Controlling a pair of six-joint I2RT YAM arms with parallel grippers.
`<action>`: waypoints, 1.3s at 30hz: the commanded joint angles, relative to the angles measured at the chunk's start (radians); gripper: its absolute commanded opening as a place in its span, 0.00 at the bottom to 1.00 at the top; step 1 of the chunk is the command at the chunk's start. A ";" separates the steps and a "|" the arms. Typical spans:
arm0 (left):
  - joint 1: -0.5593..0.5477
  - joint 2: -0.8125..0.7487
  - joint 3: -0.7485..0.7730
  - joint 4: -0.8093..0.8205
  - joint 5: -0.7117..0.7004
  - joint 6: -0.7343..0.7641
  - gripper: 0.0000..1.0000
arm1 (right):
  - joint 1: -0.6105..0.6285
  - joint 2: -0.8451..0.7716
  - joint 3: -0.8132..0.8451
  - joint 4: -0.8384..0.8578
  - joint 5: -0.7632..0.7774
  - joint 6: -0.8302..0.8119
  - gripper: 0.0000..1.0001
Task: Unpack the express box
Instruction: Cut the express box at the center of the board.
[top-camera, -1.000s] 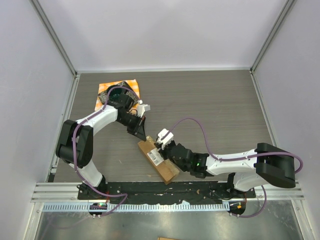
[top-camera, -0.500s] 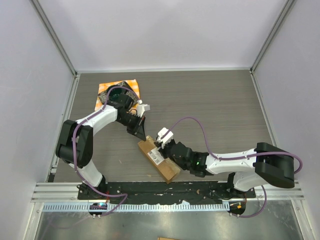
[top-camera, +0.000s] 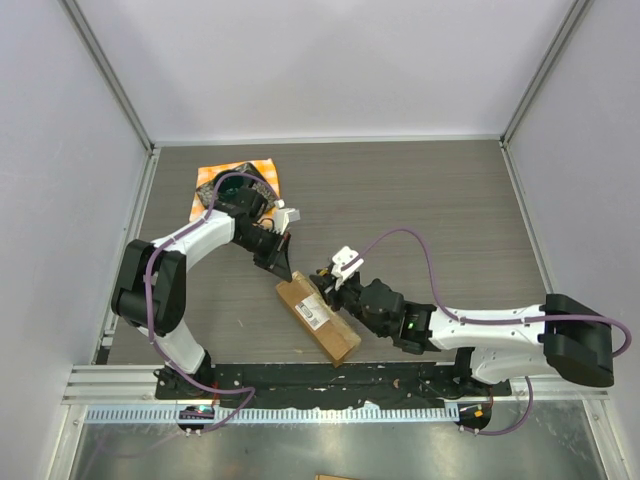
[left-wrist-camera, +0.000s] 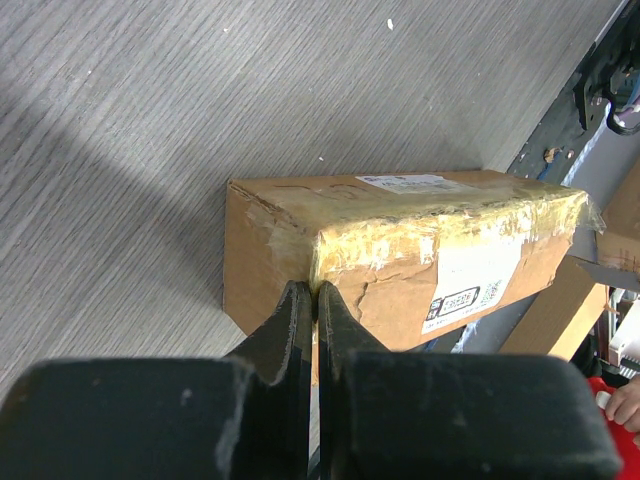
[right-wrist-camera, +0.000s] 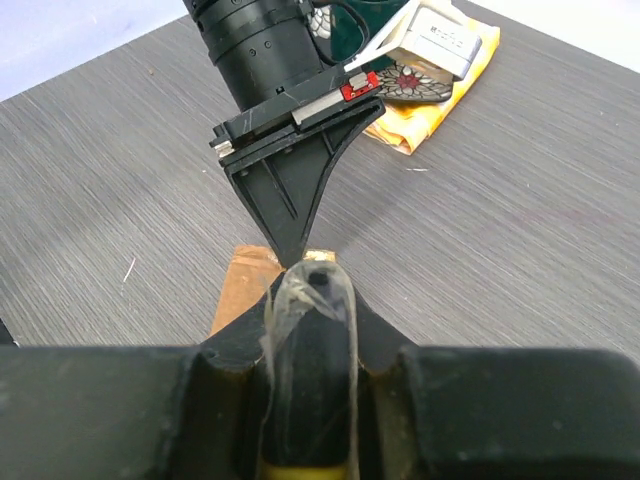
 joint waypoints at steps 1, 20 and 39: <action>0.016 0.017 -0.018 0.010 -0.167 0.043 0.00 | -0.008 0.010 -0.009 0.051 -0.010 0.027 0.01; 0.016 0.011 -0.025 0.008 -0.165 0.048 0.00 | -0.037 0.083 -0.055 0.095 -0.024 0.044 0.01; 0.016 0.006 -0.023 0.007 -0.172 0.043 0.00 | -0.034 0.083 -0.112 0.017 -0.019 0.095 0.01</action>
